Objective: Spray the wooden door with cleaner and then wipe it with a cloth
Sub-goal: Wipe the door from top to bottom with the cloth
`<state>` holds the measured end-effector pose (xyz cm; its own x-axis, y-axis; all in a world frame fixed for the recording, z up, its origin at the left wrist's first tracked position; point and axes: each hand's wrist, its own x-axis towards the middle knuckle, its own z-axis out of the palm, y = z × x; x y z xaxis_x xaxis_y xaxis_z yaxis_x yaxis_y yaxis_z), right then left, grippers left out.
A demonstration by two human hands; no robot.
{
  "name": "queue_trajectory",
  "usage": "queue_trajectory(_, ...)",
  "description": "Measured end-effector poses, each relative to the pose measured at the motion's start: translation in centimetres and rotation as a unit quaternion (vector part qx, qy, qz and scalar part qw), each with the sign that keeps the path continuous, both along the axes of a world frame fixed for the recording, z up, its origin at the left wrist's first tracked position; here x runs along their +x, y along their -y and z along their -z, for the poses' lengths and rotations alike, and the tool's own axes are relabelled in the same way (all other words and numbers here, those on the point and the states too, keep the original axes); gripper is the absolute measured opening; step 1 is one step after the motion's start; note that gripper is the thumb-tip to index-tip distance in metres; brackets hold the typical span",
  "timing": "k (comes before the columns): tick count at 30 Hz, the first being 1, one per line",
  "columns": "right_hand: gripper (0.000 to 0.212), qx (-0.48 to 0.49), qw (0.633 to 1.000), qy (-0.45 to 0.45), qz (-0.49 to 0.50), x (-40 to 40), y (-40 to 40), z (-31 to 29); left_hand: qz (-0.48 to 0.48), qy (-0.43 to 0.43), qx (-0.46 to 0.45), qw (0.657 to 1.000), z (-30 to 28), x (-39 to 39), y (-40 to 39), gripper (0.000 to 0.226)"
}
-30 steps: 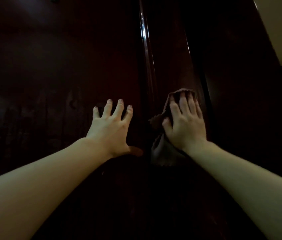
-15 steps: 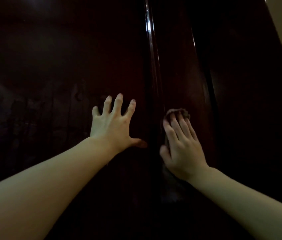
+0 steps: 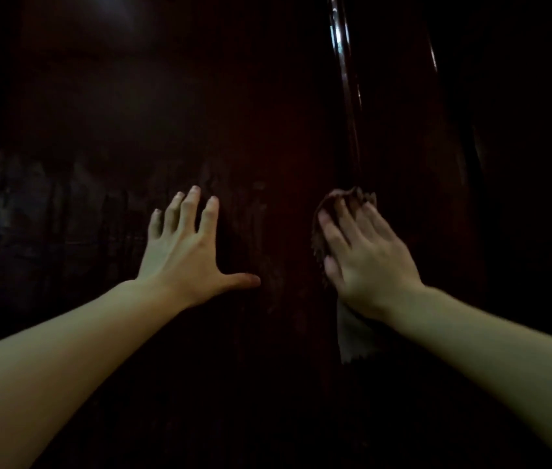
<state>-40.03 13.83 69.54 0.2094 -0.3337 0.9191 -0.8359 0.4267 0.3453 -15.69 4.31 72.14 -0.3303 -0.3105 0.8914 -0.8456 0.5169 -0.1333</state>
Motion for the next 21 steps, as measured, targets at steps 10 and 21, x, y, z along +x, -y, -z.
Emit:
queue_trajectory(10,0.07,0.071,0.993,-0.066,-0.07,6.7,3.9,5.2,-0.022,0.011,0.029,0.999,0.2,2.4,1.8,0.135)
queue_trajectory(21,0.071,-0.024,0.999,0.026,-0.036,10.4,6.3,-4.5,-0.002,0.096,0.012,0.995,-1.5,7.2,3.3,0.137)
